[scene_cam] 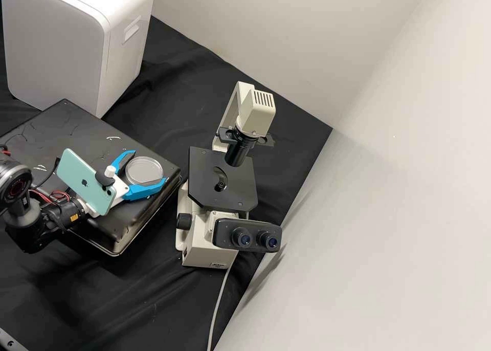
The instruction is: Place the petri dish on the microscope
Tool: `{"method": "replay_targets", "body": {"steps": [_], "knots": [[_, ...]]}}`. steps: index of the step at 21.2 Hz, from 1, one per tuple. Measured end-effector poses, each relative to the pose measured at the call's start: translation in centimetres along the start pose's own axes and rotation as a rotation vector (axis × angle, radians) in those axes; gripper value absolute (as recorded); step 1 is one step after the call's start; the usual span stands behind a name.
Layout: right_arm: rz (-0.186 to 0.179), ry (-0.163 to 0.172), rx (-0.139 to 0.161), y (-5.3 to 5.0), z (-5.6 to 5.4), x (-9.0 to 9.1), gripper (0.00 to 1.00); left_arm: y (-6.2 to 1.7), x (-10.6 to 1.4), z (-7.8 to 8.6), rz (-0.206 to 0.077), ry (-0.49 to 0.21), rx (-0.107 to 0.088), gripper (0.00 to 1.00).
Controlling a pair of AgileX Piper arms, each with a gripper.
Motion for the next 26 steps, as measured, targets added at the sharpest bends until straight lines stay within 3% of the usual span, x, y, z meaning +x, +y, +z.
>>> {"method": "replay_targets", "body": {"steps": [12,14,18,23,26], "knots": [[0.001,0.005,0.007,0.1,0.0,0.0,0.0,0.0,0.0,0.1,0.0,-0.007,0.0,1.0],[0.006,0.011,0.025,0.3,-0.2,0.0,0.0,0.0,0.0,0.1,0.0,-0.007,0.0,1.0],[0.002,0.036,0.058,0.7,-0.6,-0.6,0.0,0.0,0.0,0.1,0.0,-0.007,0.0,1.0],[0.006,0.063,0.064,1.7,-1.3,-1.7,0.0,0.0,0.0,0.1,0.0,-0.007,0.0,1.0],[0.0,0.054,0.066,2.0,-1.3,-2.3,0.0,0.0,0.0,0.1,0.0,-0.007,0.0,1.0]]}}
